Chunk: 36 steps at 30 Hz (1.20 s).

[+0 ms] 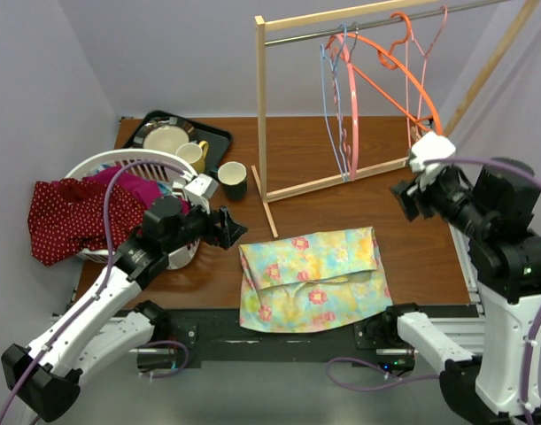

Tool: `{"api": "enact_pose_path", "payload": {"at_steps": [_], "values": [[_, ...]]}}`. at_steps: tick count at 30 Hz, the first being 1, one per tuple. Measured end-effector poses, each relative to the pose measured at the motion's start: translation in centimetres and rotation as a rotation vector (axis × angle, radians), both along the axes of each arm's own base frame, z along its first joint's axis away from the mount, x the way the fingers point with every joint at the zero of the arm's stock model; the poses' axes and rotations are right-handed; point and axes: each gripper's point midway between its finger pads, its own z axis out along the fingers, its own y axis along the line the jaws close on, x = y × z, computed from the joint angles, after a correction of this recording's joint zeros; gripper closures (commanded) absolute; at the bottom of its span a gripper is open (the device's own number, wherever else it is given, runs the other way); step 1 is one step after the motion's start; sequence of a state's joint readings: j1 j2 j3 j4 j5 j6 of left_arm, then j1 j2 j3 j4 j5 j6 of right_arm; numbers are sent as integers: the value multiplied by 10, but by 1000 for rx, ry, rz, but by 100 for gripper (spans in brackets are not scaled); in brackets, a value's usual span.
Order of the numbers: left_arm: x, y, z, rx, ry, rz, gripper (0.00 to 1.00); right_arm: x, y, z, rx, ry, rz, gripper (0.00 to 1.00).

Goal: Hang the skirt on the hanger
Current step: Fold the skirt, then grab a hanger with the right arm

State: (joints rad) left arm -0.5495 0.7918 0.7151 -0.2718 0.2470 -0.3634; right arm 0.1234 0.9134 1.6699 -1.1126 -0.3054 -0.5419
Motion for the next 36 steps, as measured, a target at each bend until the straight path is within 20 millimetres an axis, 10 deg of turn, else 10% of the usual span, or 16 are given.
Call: {"api": "enact_pose_path", "payload": {"at_steps": [11,21,26,36], "values": [[5,9,-11,50,-44,29,17,108,-2,128,237,-203,-190,41],[11,17,-10,57,-55,63,17,203,-24,80,230,-65,-290,43],[13,18,-11,58,-53,70,17,212,-49,72,254,-41,-326,52],[15,20,-15,65,-42,77,17,210,-26,47,287,60,-208,75]]}}
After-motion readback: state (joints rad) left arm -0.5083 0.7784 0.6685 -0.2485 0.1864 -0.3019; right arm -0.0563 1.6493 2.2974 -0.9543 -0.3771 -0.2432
